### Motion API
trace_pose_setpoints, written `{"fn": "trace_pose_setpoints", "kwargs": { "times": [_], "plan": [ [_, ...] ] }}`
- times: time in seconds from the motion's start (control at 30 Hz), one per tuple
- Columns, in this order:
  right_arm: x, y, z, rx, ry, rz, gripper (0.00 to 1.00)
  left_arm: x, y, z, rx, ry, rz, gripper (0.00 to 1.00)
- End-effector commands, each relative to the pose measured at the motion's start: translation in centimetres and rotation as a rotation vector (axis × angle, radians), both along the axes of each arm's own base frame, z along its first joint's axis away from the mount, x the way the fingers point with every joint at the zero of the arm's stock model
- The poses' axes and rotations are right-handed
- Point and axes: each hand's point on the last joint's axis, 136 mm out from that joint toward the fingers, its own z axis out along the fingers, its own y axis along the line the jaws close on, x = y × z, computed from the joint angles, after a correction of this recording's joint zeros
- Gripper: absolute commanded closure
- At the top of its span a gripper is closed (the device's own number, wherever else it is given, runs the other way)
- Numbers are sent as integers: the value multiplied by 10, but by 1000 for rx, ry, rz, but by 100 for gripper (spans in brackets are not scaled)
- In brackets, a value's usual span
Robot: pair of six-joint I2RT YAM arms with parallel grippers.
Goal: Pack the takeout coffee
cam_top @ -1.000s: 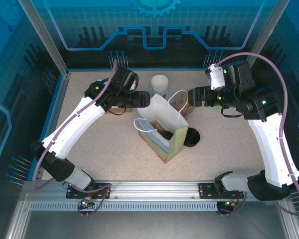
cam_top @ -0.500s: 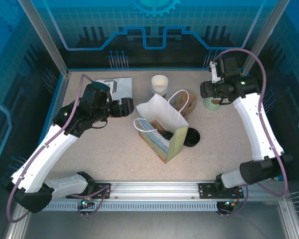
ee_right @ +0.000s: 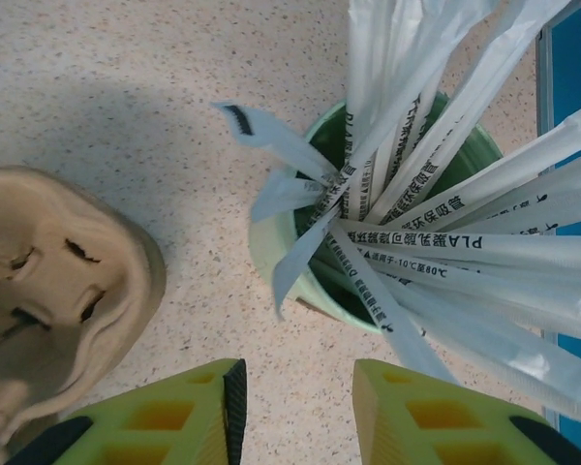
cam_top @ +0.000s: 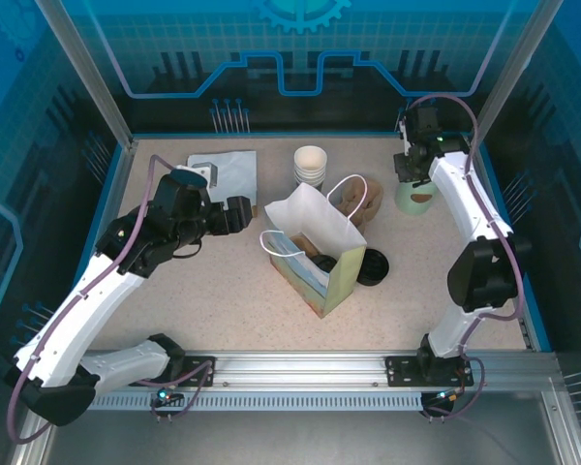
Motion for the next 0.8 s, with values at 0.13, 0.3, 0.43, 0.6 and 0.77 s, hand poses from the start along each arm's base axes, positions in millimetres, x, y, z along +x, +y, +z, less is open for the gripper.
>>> {"fn": "trace_pose_setpoints", "kwargs": {
  "times": [0.13,0.3,0.43,0.6,0.77],
  "plan": [
    [23,-7,5,8,-51,15,67,2,7,-2,18,-1,31,13],
    [33,-7,-2,18,-41,22,70,2,8,-1,16,-4,33,13],
    [41,-7,-2,25,-44,27,73,3,8,-1,20,-2,33,13],
    [49,-10,-1,12,-49,29,77,4,7,-1,22,2,32,13],
    [51,-12,1,-2,-42,28,84,5,6,-1,24,4,31,12]
  ]
}}
